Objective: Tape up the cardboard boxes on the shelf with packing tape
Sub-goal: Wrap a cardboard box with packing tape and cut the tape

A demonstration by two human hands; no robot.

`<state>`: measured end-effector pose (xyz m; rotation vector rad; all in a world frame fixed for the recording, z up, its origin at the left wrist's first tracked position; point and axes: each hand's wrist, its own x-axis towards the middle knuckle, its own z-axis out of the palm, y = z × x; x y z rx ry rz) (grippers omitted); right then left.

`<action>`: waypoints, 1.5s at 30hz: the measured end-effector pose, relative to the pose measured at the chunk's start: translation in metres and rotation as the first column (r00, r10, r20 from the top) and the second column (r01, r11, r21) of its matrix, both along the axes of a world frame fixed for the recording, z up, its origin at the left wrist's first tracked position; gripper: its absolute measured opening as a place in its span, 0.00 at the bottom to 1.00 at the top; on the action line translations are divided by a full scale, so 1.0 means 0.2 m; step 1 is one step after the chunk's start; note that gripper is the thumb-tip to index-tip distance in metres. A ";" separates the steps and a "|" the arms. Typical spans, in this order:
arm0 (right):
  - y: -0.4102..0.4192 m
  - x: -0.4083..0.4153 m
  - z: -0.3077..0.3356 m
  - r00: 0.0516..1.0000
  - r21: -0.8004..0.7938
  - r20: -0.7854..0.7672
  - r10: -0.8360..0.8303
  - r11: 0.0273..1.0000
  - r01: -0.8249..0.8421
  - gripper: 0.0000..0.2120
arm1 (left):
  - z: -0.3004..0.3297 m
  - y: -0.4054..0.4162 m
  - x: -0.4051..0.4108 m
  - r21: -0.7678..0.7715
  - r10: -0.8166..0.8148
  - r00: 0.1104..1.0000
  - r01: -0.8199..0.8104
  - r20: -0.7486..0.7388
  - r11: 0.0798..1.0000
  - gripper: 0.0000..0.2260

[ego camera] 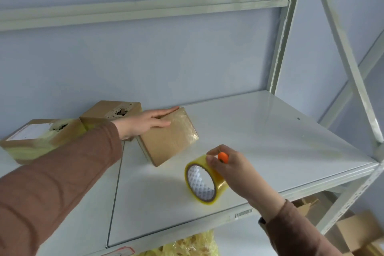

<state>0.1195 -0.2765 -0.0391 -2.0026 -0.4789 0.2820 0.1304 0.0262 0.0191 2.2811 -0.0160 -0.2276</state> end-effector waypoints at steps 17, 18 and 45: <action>0.09 -0.09 0.07 0.984 0.377 0.004 0.181 0.911 -0.169 0.15 | -0.11 0.09 -0.01 0.869 -0.266 0.937 -0.072 0.227 0.489 0.49; 0.10 -0.09 0.07 0.982 0.351 0.016 0.190 0.918 -0.183 0.15 | -0.12 0.09 -0.01 0.892 -0.253 0.950 -0.053 0.184 0.449 0.55; 0.31 -0.05 -0.05 0.986 0.191 -0.109 0.123 0.976 -0.101 0.17 | -0.34 0.08 0.03 0.897 -0.440 0.867 -0.016 0.232 0.441 0.43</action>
